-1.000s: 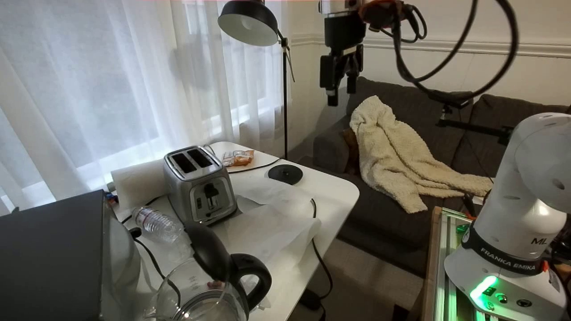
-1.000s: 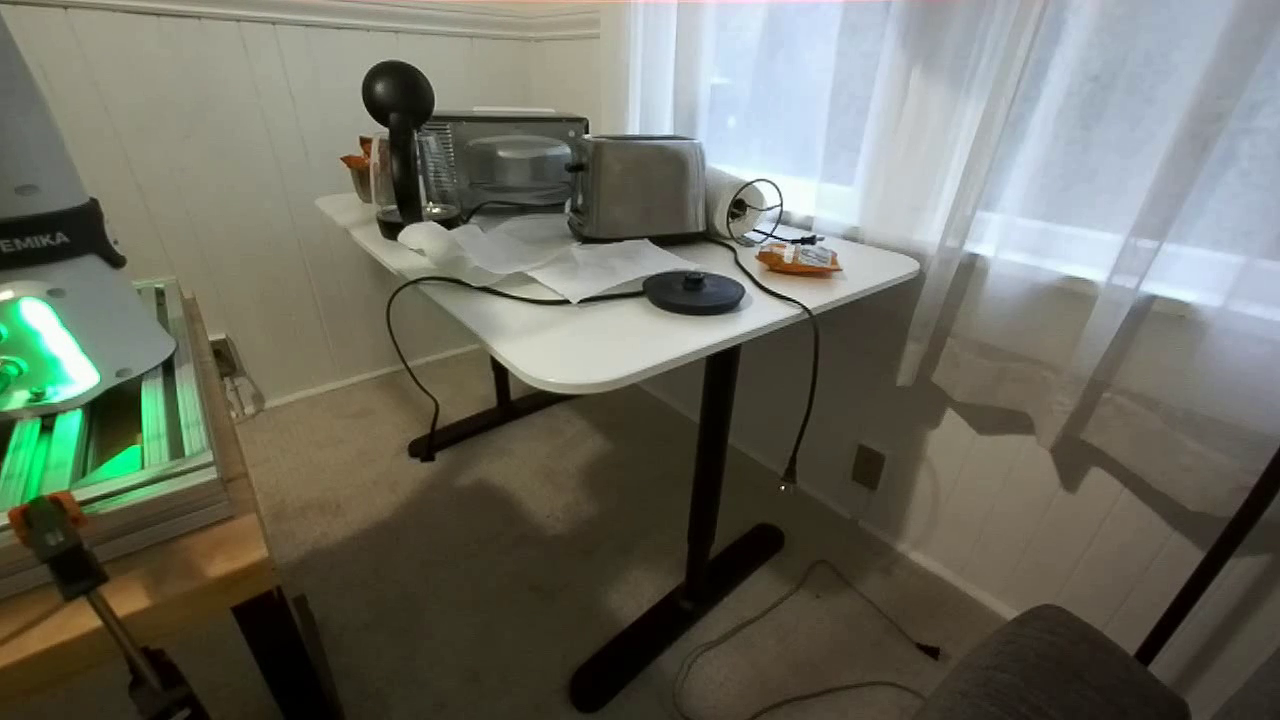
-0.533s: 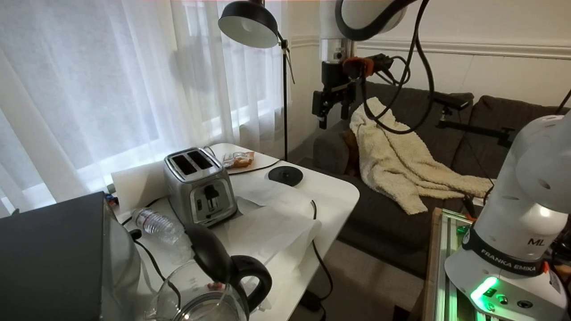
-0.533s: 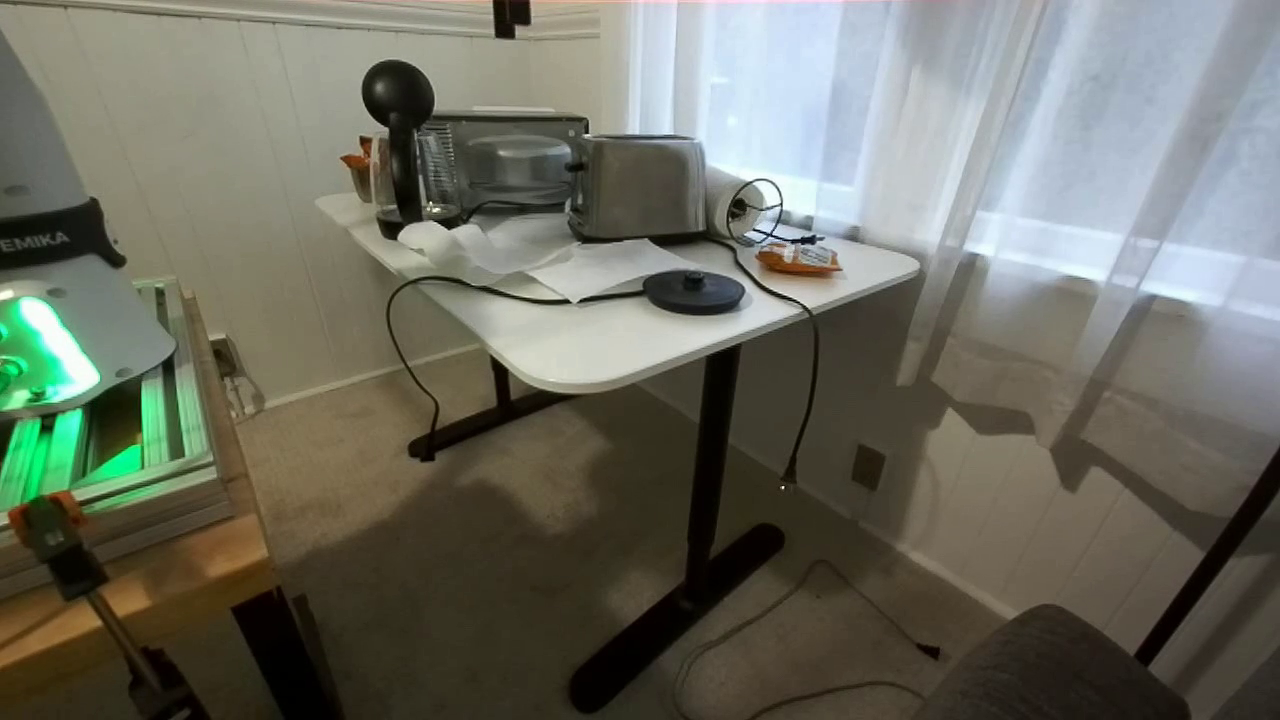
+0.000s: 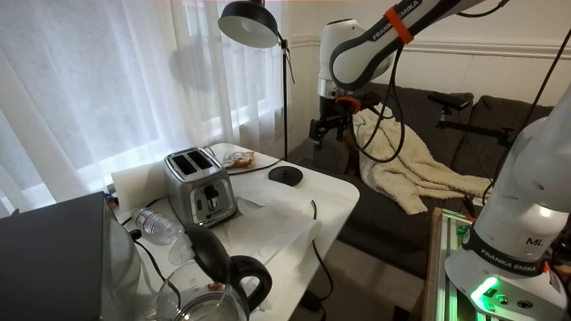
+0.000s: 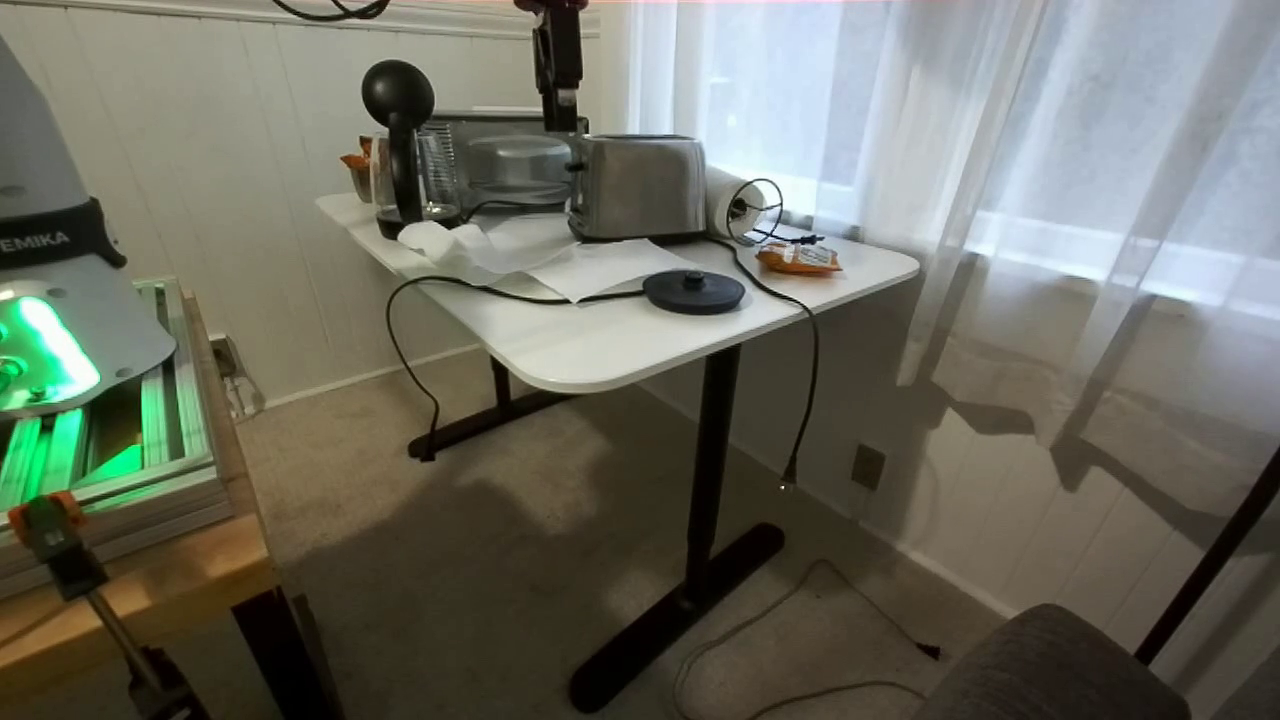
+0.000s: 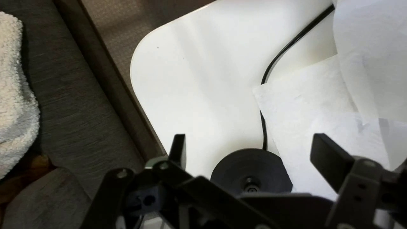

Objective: Move the black kettle electric base to the left

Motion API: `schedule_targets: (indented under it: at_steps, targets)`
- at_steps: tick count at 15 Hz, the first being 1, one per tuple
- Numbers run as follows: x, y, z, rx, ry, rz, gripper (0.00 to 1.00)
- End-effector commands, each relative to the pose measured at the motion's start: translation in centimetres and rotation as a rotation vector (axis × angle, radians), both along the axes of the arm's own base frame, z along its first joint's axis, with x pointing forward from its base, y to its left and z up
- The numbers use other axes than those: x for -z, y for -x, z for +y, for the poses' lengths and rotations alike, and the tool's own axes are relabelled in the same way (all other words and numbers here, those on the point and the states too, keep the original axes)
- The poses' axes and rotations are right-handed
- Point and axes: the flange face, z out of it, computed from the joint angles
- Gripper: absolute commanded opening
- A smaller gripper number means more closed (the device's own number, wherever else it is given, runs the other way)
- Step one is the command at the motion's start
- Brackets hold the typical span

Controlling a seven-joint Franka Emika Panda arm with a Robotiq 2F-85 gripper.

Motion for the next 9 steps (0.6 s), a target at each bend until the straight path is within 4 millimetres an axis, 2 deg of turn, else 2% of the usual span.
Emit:
schedule_targets:
  at_steps: [1, 4, 5, 9]
  targets:
    - [0.2, -0.1, -0.1, 0.002, -0.001, 0.003, 1.0]
    - [0.2, -0.1, -0.1, 0.001, -0.001, 0.001, 1.0]
    - [0.6, -1.0, -0.5, 0.024, 0.006, -0.019, 1.0]
    - [4.7, -3.8, -3.4, 0.149, 0.041, -0.054, 1.0]
